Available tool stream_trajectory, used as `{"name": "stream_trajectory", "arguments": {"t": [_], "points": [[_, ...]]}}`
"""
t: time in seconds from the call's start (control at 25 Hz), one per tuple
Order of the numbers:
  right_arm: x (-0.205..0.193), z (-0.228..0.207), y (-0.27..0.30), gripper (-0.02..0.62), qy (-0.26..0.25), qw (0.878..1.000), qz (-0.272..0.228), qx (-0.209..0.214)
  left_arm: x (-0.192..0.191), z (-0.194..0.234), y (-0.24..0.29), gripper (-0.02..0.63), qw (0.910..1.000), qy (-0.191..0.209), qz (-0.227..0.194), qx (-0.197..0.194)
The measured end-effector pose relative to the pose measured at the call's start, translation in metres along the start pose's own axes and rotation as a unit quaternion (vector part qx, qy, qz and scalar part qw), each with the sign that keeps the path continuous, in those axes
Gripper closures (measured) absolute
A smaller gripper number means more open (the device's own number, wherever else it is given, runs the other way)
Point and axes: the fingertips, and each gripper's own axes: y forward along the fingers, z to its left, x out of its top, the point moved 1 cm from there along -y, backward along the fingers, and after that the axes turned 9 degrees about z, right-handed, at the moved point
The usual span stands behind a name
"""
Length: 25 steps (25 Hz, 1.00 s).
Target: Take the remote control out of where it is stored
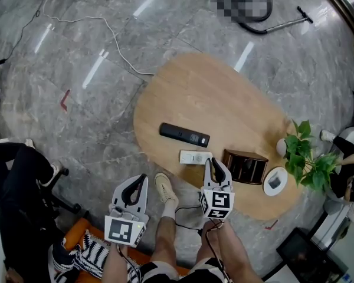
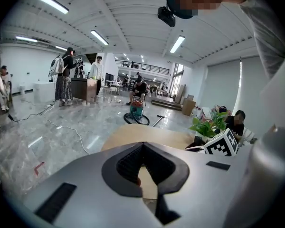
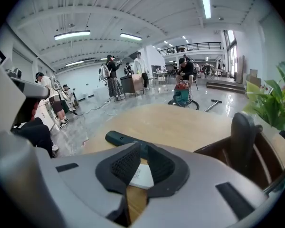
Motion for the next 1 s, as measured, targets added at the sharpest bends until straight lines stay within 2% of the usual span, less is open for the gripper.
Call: {"name": "stream_trajectory", "arguments": {"t": [0.28,0.56,1.0], "points": [[0.033,-0.007,-0.030,0.586,-0.005,1.000,-0.025,0.005,0.026,-0.015,-0.011,0.601,0.9998,0.007,-0.016,0.005],[0.071,-0.013,-0.074,0.588,-0.018,0.999,-0.046,0.018,0.062,-0.042,-0.028,0.601,0.9995,0.022,-0.025,0.000],[0.125,-0.008,-0.143,0.588,-0.027,0.995,-0.085,0.037,0.129,-0.077,-0.068,0.601,0.9967,0.050,-0.063,0.006]]}}
